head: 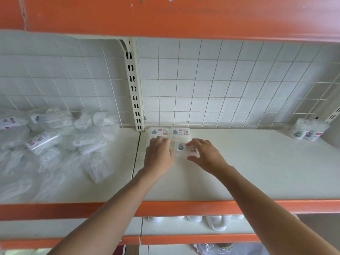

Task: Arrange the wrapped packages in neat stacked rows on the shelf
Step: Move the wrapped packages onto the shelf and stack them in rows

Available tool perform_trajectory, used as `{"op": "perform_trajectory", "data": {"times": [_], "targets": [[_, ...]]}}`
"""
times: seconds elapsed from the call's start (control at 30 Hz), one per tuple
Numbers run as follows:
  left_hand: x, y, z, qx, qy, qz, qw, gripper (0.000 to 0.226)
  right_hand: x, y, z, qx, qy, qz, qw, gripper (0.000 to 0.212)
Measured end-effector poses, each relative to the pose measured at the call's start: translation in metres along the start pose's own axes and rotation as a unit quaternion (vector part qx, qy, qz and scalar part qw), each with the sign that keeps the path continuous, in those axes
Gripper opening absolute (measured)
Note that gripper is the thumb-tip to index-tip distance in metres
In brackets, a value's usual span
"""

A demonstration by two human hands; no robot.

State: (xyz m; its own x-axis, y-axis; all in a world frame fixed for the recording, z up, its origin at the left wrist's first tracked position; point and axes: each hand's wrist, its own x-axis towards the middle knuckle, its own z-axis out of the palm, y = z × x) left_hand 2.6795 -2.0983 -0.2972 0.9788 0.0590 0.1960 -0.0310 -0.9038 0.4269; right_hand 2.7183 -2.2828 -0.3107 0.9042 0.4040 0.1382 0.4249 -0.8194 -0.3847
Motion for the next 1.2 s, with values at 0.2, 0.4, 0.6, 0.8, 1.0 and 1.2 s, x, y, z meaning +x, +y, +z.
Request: {"op": "perform_trajectory", "data": {"times": [0.2,0.4,0.6,0.8,1.0,1.2], "targets": [[-0.01,-0.016,0.011,0.125,-0.043,0.033,0.991,0.041,0.006,-0.009,0.01,-0.061,-0.009,0.018,0.998,0.046],[-0.011,-0.019,0.01,0.114,-0.045,0.052,0.991,0.043,0.011,-0.015,0.013,-0.101,0.013,0.022,0.995,0.042],[-0.011,-0.018,0.009,0.124,-0.044,0.058,0.99,0.043,0.016,-0.026,0.018,-0.138,0.02,0.048,0.989,0.041],[-0.011,-0.02,0.009,0.13,-0.043,0.065,0.988,0.043,0.016,-0.029,0.019,-0.139,0.015,0.055,0.989,0.043],[-0.012,-0.022,0.003,0.118,-0.035,0.078,0.989,0.044,0.016,-0.034,0.016,-0.157,0.038,0.021,0.987,0.048],[-0.01,-0.036,-0.022,0.142,-0.008,0.048,0.989,0.048,0.029,-0.058,0.016,-0.157,0.011,-0.028,0.987,0.061]]}}
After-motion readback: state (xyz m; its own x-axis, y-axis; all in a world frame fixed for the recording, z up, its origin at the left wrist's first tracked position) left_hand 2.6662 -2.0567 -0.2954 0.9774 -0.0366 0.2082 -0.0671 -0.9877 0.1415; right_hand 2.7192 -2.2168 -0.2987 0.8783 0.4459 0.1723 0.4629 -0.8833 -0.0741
